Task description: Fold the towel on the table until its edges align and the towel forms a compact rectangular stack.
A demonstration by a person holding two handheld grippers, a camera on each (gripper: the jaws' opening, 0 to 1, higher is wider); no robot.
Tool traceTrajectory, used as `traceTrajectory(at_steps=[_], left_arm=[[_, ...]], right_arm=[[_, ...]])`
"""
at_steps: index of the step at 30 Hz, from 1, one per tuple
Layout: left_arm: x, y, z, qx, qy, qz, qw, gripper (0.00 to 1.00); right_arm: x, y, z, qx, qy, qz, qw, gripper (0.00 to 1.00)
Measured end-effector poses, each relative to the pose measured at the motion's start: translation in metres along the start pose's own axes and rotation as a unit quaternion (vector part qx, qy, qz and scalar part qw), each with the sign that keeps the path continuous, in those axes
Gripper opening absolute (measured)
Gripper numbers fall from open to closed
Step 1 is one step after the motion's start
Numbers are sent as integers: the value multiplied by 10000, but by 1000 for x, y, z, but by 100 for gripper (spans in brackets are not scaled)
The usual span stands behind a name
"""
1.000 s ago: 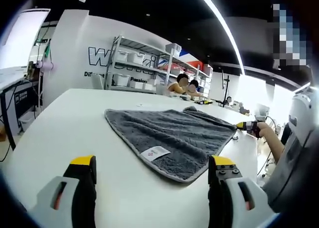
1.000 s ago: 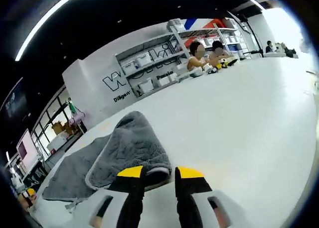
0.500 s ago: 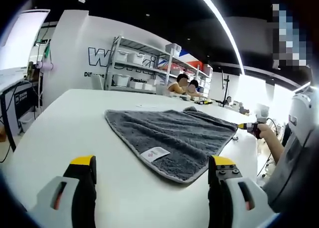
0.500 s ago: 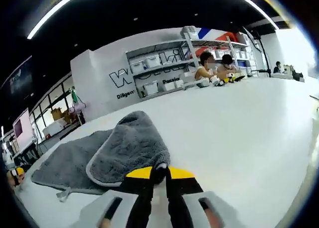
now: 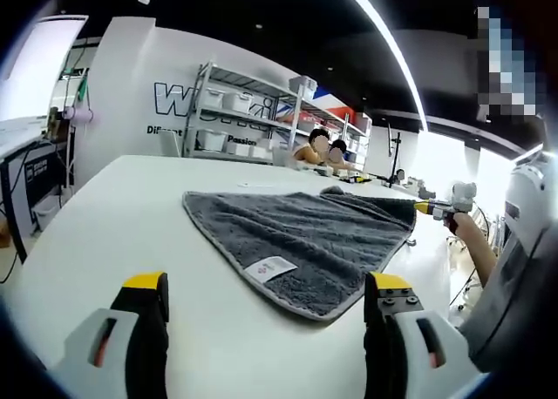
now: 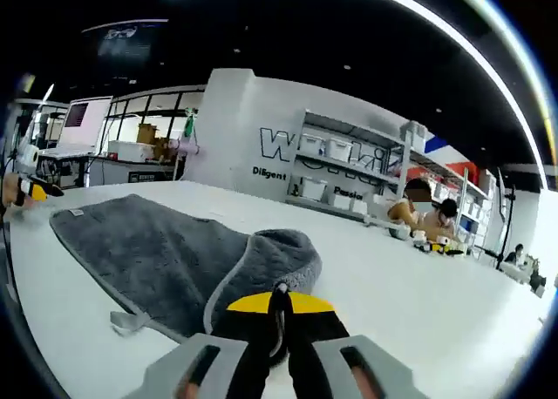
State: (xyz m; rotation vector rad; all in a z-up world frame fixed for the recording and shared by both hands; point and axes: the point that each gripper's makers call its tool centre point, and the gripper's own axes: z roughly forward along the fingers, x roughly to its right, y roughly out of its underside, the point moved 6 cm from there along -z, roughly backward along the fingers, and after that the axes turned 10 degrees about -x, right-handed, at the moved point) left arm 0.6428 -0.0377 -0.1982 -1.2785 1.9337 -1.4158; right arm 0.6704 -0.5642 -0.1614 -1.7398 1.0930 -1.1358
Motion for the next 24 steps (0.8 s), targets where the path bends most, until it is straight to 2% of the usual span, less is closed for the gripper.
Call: traceTrajectory(at_steps=[5, 9, 13, 18, 24], left_arm=[[-1, 0, -2, 8, -24, -1, 10000, 98], [-2, 0, -3, 17, -43, -9, 10000, 98], [-2, 1, -3, 9, -45, -12, 10000, 98], [-1, 1, -2, 10, -29, -10, 10000, 98], [0, 1, -1, 7, -13, -11, 10000, 98]], right_arm=[[-15, -14, 1, 234, -179, -342, 9990, 4], [-30, -22, 2, 446, -466, -609, 9961, 4], [-48, -27, 5, 570, -733, -1122, 9893, 4], [-66, -30, 5, 769, -1096, -1259, 9830, 4], [-92, -31, 6, 862, -1507, -1711, 9698, 4]])
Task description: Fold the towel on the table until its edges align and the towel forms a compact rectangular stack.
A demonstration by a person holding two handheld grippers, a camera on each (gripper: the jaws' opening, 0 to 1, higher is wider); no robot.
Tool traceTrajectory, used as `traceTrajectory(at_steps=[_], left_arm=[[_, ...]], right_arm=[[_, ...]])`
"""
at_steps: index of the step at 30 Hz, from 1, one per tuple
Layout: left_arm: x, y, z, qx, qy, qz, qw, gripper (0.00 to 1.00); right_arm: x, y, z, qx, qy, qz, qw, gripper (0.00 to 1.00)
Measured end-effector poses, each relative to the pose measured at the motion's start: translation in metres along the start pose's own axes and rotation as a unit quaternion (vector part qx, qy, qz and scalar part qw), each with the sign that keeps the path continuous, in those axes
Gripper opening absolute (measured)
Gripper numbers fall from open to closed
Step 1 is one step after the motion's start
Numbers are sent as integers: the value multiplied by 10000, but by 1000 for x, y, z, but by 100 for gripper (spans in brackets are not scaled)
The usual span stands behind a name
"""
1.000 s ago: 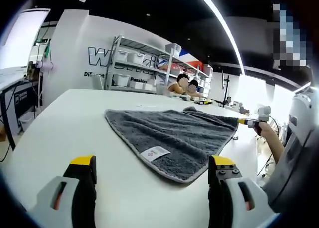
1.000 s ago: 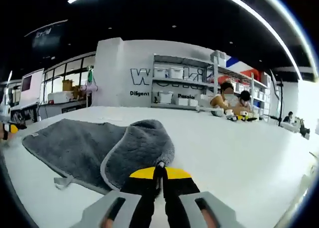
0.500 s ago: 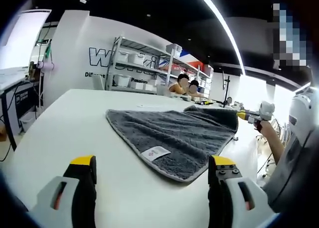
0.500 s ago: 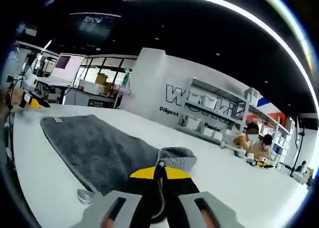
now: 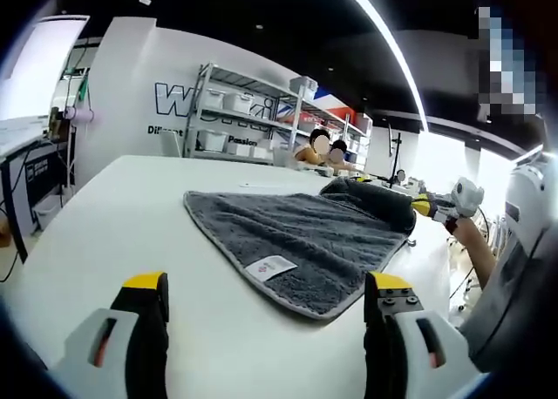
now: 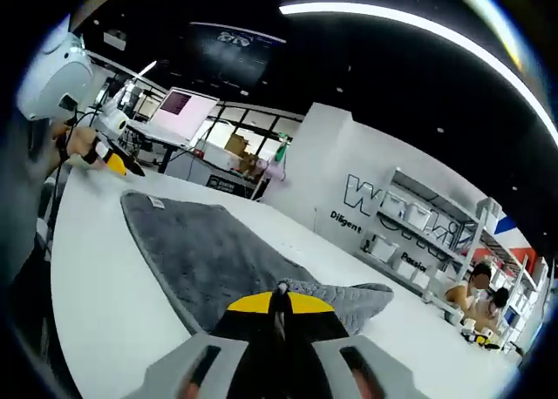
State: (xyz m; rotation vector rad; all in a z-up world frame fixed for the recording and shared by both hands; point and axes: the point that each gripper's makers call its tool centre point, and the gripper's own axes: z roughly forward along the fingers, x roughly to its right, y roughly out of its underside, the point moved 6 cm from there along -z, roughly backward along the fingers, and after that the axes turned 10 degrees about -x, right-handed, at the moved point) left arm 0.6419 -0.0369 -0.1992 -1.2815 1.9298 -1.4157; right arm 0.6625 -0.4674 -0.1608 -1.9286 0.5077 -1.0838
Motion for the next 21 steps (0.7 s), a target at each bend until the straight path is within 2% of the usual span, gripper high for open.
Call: traceTrajectory(at_steps=[11, 15, 21], left_arm=[[0, 0, -1, -4, -15, -6, 10000, 98], [0, 0, -1, -8, -10, 3, 10000, 98], [0, -1, -1, -6, -4, 14, 10000, 98]], right_arm=[[-25, -6, 13, -77, -412, -480, 9980, 4], [-40, -9, 18, -173, -626, -792, 9947, 4], [-57, -14, 25, -175, -889, -938, 9915, 4]])
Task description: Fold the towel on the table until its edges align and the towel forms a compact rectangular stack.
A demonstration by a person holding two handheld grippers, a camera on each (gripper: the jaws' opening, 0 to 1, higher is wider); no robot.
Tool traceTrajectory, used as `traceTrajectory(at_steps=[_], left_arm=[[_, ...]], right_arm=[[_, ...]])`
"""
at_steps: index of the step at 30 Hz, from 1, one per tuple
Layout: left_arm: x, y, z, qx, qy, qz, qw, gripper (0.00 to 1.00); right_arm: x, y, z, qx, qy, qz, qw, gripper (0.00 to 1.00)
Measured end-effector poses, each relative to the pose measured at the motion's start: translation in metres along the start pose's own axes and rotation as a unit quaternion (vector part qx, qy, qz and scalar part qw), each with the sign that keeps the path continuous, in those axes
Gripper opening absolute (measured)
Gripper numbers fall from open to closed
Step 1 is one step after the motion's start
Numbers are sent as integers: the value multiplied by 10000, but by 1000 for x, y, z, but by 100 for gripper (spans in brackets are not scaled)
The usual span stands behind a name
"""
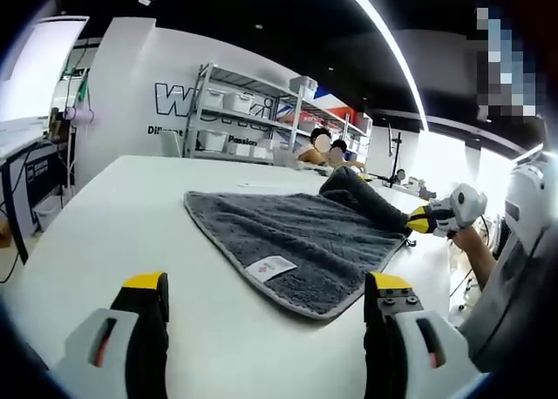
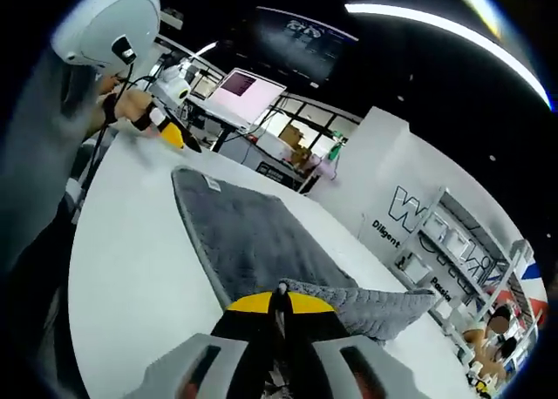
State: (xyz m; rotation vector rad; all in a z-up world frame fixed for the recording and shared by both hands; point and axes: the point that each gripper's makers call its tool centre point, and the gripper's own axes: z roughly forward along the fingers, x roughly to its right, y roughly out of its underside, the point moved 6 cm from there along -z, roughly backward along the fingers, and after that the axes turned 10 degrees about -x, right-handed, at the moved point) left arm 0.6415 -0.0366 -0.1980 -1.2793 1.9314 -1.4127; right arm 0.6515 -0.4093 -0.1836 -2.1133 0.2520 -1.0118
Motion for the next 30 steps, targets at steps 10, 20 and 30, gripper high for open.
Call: traceTrajectory(at_steps=[10, 20, 30], left_arm=[[-1, 0, -1, -5, -10, -6, 10000, 98], [-1, 1, -1, -17, -7, -19, 10000, 98], [0, 2, 2, -27, 19, -40, 10000, 98]], right_arm=[[-14, 0, 16, -108, -412, 100, 9990, 4], [-26, 8, 23, -356, -698, 10, 9969, 5], [-29, 10, 21, -436, -718, -22, 9965, 5]])
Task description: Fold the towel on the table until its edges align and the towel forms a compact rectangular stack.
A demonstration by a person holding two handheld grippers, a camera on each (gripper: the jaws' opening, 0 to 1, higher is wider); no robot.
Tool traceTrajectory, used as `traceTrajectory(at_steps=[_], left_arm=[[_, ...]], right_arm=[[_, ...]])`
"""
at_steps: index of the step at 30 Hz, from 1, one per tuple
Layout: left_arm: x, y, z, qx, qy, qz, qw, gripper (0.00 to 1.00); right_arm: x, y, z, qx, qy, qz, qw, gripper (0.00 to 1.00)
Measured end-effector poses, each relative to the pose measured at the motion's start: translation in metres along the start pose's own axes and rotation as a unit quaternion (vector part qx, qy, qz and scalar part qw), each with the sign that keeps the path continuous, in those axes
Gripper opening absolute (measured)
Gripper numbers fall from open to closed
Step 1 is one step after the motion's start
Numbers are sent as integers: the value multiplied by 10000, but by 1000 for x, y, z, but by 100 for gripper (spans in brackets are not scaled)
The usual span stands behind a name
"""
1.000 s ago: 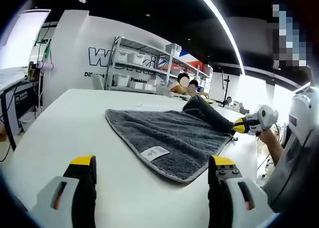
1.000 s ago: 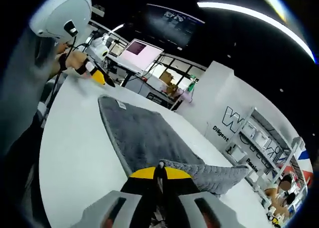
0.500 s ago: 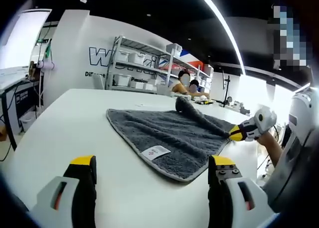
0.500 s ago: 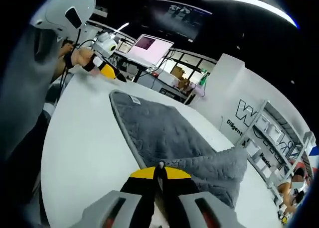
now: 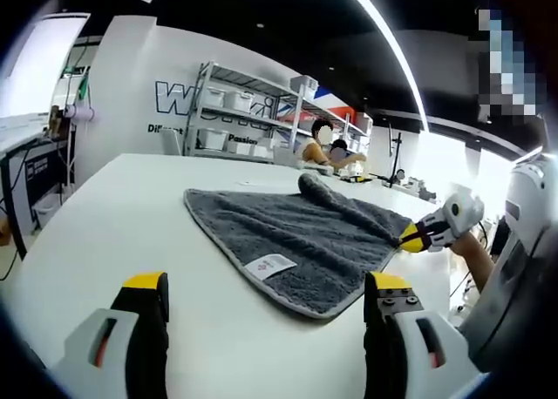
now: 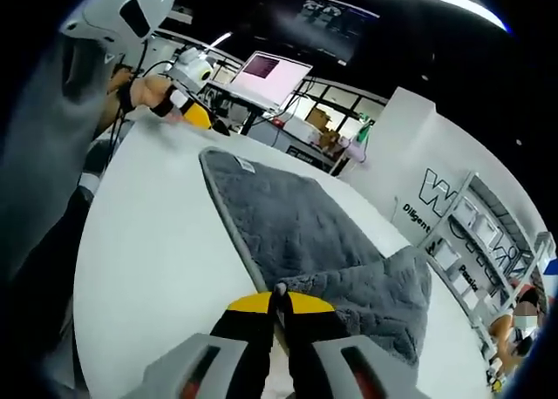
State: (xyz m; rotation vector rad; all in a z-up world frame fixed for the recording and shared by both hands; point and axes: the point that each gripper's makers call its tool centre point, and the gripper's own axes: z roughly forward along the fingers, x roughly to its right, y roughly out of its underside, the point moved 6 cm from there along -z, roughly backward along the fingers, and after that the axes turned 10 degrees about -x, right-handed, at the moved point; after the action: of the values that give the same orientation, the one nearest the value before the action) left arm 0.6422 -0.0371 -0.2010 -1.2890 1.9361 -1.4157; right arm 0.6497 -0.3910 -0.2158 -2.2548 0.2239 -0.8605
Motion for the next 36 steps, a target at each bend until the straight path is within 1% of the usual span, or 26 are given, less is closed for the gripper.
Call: traceTrajectory(at_steps=[5, 8, 12, 13, 19, 20, 24, 27, 30, 32, 36], left_arm=[[0, 0, -1, 13, -9, 5, 10000, 98], [-1, 0, -1, 12, -24, 0, 10000, 98], [0, 0, 0, 12, -13, -3, 10000, 98], [1, 0, 0, 3, 2, 5, 10000, 98], [0, -1, 0, 10, -17, 7, 10000, 98], [0, -1, 0, 11, -17, 6, 10000, 98], [2, -1, 1, 6, 11, 21, 10000, 98], [2, -1, 0, 3, 5, 25, 10000, 98], [1, -1, -1, 6, -22, 23, 10000, 98], [0, -1, -1, 14, -29, 22, 10000, 98], [2, -1, 1, 2, 10, 29, 10000, 98]], right_arm=[[0, -4, -4, 33, 73, -115, 9999, 4], [-2, -4, -4, 40, 0, -74, 10000, 4], [-5, 2, 2, -28, -98, 23, 9999, 5], [-5, 2, 1, -7, -126, 112, 9999, 5], [-7, 1, 2, -79, -151, 129, 9998, 6], [-7, 1, 2, -79, -167, 166, 9997, 6], [-5, 1, -3, 118, -297, 527, 9981, 10], [-2, 0, -8, 305, -287, 758, 9962, 10], [7, -2, -24, 715, -137, 1221, 9898, 11], [12, 3, -32, 768, -23, 1363, 9877, 11], [23, 13, -47, 689, 446, 1497, 9853, 12]])
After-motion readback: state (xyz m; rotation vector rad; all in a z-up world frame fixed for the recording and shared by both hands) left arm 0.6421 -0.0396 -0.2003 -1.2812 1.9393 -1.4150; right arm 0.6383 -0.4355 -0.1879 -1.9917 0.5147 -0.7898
